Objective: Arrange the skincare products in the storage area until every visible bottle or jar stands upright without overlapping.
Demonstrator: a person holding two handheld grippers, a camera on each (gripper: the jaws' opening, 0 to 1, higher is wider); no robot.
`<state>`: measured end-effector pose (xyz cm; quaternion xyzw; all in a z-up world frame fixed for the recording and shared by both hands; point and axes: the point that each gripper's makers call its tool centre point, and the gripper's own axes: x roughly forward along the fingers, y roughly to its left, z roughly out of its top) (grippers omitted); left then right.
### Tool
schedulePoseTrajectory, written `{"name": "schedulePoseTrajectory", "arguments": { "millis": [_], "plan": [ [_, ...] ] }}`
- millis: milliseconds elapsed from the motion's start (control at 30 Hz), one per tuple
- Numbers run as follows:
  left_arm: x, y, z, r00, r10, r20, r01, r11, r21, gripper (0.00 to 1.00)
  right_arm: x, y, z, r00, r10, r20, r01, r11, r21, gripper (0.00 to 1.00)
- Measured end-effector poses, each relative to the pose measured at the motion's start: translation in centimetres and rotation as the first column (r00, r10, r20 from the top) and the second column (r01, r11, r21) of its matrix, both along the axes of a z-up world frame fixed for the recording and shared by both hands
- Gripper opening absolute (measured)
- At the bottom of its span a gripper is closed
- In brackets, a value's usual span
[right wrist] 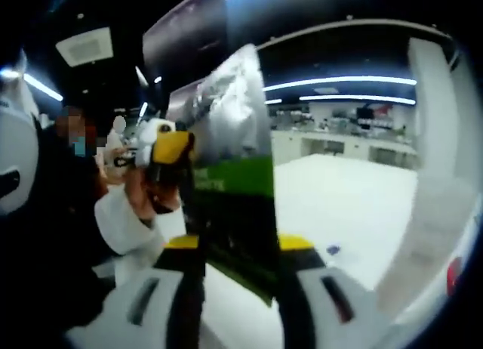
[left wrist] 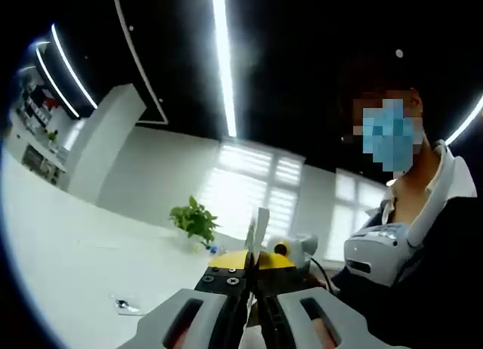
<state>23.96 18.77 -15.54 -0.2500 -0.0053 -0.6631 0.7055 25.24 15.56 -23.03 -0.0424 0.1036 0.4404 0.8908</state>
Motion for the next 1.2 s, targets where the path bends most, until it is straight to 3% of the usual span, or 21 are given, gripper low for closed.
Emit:
{"name": "schedulePoseTrajectory", "arguments": {
  "millis": [67, 233, 333, 633, 700, 833, 1000, 1200],
  "plan": [
    [0.9, -0.2, -0.6, 0.998, 0.052, -0.023, -0.051, 0.998, 0.029, 0.0, -0.5, 0.2, -0.2, 1.0, 0.017, -0.017, -0.017, 1.0, 0.011, 0.21],
    [1.6, -0.5, -1.0, 0.995, 0.077, -0.062, -0.075, 0.997, 0.025, 0.0, -1.3, 0.5, -0.8, 0.998, 0.014, -0.061, -0.012, 0.999, 0.038, 0.17],
    [2.7, -0.8, -2.2, 0.986, 0.142, -0.094, -0.133, 0.987, 0.092, 0.0, -1.5, 0.4, -1.3, 0.997, 0.007, -0.072, -0.004, 0.999, 0.04, 0.16],
    [3.8, -1.9, -4.8, 0.972, 0.201, -0.125, -0.172, 0.963, 0.206, 0.01, -2.0, -0.2, -2.8, 0.994, -0.017, -0.111, 0.019, 1.0, 0.022, 0.11],
    [4.0, -2.1, -5.6, 0.969, 0.216, -0.124, -0.181, 0.953, 0.244, 0.01, -2.0, -0.4, -3.5, 0.991, -0.021, -0.129, 0.022, 1.0, 0.01, 0.11],
    [4.6, -2.5, -8.0, 0.96, 0.275, -0.045, -0.238, 0.893, 0.382, 0.01, -2.2, -0.8, -4.6, 0.988, -0.031, -0.151, 0.028, 0.999, -0.021, 0.12],
    [4.8, -2.9, -9.6, 0.961, 0.267, -0.075, -0.213, 0.882, 0.42, 0.01, -2.3, -1.7, -6.1, 0.988, -0.057, -0.143, 0.043, 0.994, -0.1, 0.12],
    [5.2, -3.5, -11.1, 0.959, 0.277, -0.065, -0.214, 0.852, 0.477, 0.01, -2.1, -2.7, -6.9, 0.988, -0.079, -0.133, 0.058, 0.987, -0.15, 0.14]
  ]
}}
